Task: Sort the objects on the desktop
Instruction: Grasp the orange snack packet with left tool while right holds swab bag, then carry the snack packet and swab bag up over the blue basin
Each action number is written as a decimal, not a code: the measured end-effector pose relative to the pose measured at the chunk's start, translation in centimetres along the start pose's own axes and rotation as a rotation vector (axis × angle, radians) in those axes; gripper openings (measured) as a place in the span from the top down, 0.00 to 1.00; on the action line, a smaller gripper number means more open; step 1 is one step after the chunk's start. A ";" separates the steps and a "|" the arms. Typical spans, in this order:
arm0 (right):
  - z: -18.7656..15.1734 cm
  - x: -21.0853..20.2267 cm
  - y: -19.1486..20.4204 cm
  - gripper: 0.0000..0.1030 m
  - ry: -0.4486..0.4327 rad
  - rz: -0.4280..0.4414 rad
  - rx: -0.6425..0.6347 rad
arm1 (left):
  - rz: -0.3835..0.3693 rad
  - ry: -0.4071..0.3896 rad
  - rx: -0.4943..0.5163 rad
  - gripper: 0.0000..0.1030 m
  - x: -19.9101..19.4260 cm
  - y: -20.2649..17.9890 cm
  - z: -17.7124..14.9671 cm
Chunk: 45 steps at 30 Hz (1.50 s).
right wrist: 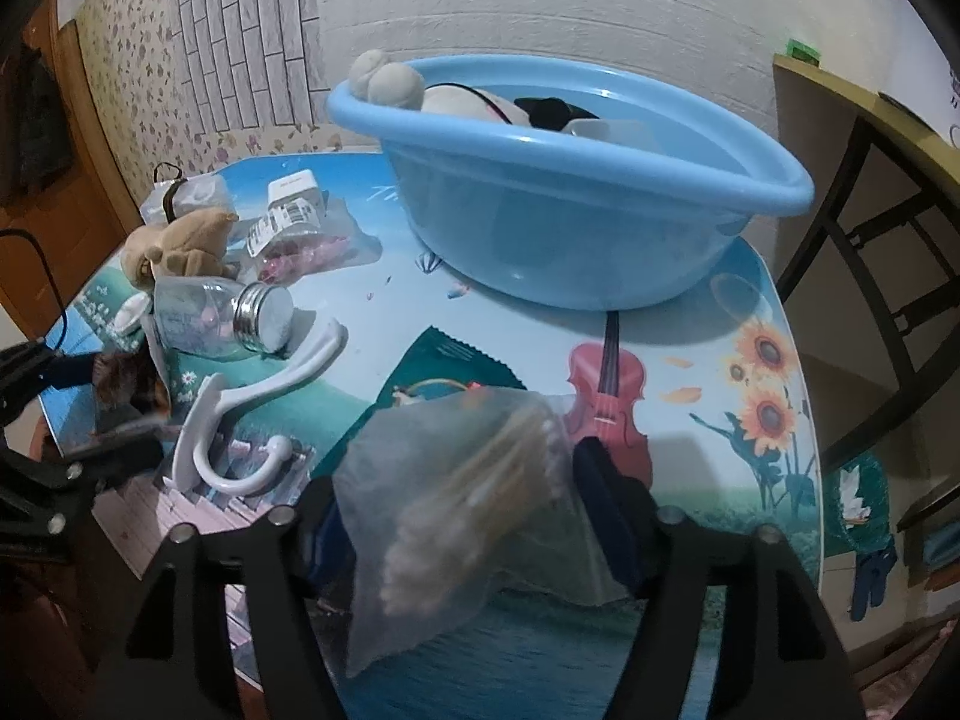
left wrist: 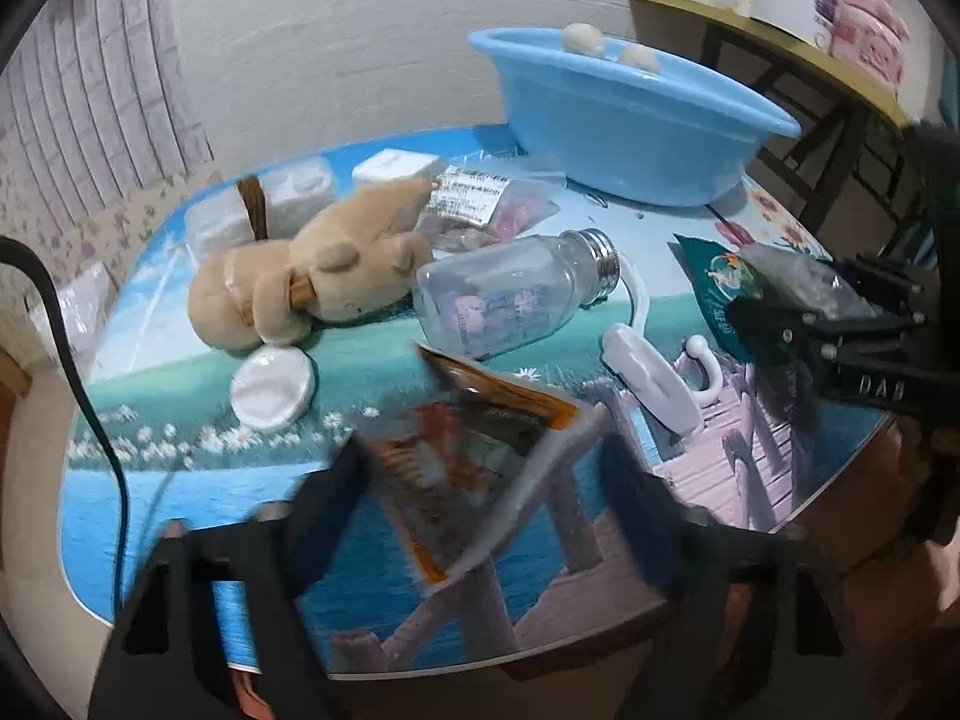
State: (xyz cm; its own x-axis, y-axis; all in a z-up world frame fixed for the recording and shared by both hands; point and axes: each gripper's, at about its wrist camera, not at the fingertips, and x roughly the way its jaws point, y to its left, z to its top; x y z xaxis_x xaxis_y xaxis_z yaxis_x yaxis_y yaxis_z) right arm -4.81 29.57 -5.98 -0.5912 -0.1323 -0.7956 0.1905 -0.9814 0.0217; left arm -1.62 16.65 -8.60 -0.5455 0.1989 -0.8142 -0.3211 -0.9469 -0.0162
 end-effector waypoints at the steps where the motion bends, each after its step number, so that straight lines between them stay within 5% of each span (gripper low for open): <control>1: 0.1 -0.1 -0.1 0.54 -0.003 0.005 0.005 | -0.011 -0.001 -0.005 0.45 -0.1 0.2 0.1; 4: 0.2 -0.4 -0.6 0.72 -0.008 0.002 0.019 | -0.029 -0.004 -0.043 0.59 -0.3 1.1 0.3; 9: 0.3 -1.3 -1.2 0.75 -0.024 0.017 0.037 | -0.046 -0.006 -0.087 0.66 -0.6 2.1 0.7; 45: 1.6 -4.1 -0.9 0.77 -0.091 0.053 0.033 | -0.015 -0.074 -0.128 0.67 -3.3 3.3 3.8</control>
State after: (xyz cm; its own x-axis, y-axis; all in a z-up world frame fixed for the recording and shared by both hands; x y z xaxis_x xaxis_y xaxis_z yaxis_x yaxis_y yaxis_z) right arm -3.76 30.76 -1.77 -0.6501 -0.1945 -0.7345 0.1982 -0.9766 0.0832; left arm -3.80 13.78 -3.74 -0.5987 0.2264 -0.7683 -0.2309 -0.9673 -0.1052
